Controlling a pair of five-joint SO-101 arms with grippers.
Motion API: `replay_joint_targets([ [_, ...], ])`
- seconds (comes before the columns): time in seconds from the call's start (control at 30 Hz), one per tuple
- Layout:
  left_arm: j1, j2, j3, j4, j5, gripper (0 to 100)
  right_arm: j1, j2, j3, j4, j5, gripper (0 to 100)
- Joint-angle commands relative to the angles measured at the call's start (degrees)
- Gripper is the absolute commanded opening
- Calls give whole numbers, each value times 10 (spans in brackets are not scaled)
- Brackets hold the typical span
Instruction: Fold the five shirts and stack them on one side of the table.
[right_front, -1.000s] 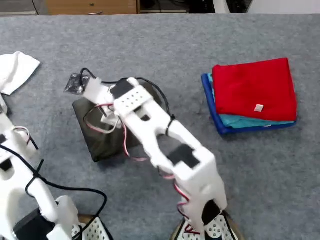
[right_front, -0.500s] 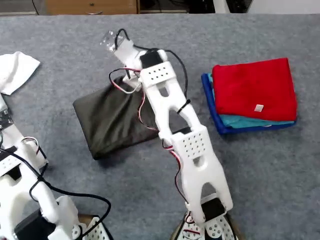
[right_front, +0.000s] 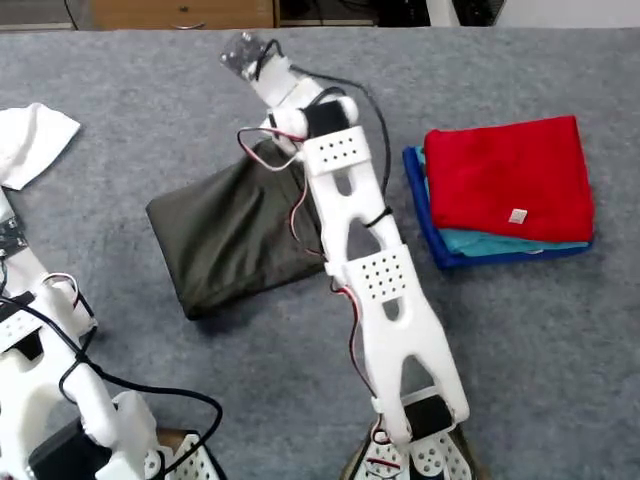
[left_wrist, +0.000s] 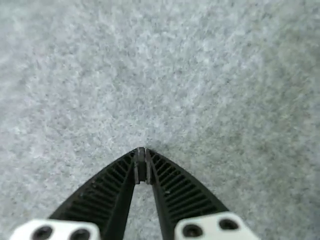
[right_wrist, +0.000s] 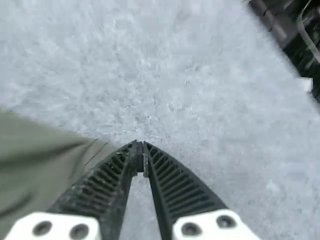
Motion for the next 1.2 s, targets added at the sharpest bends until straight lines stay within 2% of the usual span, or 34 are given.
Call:
replay_joint_targets([
  [0.0,37,-17,-25,6,-2,20,9,-87,-31,89,-4,2],
  [0.1,95,-14,-90,69,10,23,26,-134,-42,155,-4,2],
  [0.2,149,-11,-165,100,78,24,33,-192,-33,250,-1,2],
  [0.33,228,-9,-227,99,106,23,73,-271,29,247,-47,2],
  [0.47,287,30,-252,87,109,20,65,-381,200,247,-62,2],
  [0.6,294,117,-259,40,109,20,47,-514,445,240,-71,2],
  [0.87,280,261,-353,26,109,20,-8,-684,866,26,-69,2],
  [1.0,280,302,-396,26,109,20,-34,-691,978,-43,-72,2],
  [1.17,283,329,-433,25,109,20,-15,-633,1060,-139,-70,2],
])
